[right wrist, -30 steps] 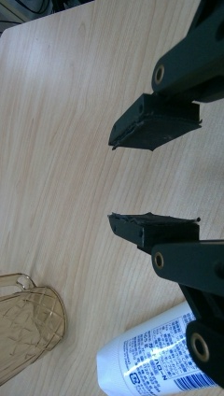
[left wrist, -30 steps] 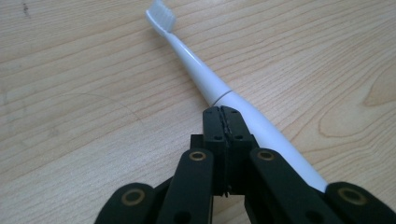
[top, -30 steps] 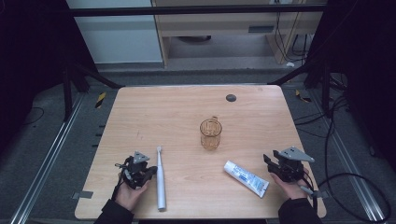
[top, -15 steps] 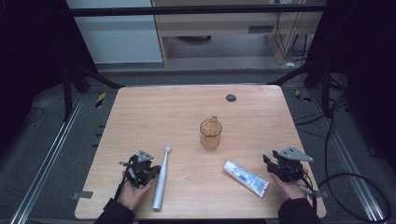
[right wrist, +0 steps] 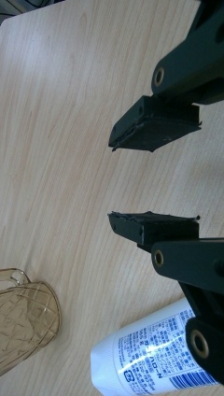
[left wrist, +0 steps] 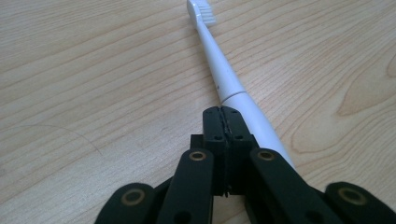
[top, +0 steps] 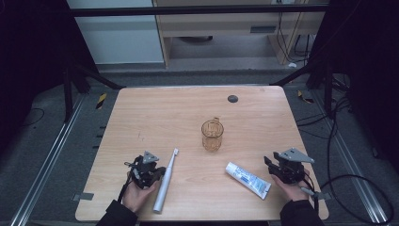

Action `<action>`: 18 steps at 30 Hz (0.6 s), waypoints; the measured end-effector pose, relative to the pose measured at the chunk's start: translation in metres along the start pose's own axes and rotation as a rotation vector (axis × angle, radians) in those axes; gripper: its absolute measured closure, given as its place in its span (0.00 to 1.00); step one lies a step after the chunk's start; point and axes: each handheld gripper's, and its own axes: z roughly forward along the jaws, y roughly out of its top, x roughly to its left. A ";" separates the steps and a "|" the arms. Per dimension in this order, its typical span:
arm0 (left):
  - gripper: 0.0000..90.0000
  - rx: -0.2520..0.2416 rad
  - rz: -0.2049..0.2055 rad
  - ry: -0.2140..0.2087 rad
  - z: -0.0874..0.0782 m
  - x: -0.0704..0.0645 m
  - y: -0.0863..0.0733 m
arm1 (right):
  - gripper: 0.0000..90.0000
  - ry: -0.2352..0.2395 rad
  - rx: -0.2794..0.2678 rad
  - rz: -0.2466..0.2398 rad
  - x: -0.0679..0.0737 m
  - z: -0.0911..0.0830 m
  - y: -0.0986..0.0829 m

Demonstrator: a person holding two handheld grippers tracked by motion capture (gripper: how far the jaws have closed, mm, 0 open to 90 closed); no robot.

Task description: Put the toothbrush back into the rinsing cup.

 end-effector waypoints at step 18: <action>0.99 -0.030 0.003 0.029 -0.004 0.002 0.006 | 0.64 0.001 0.001 -0.002 -0.001 0.001 0.000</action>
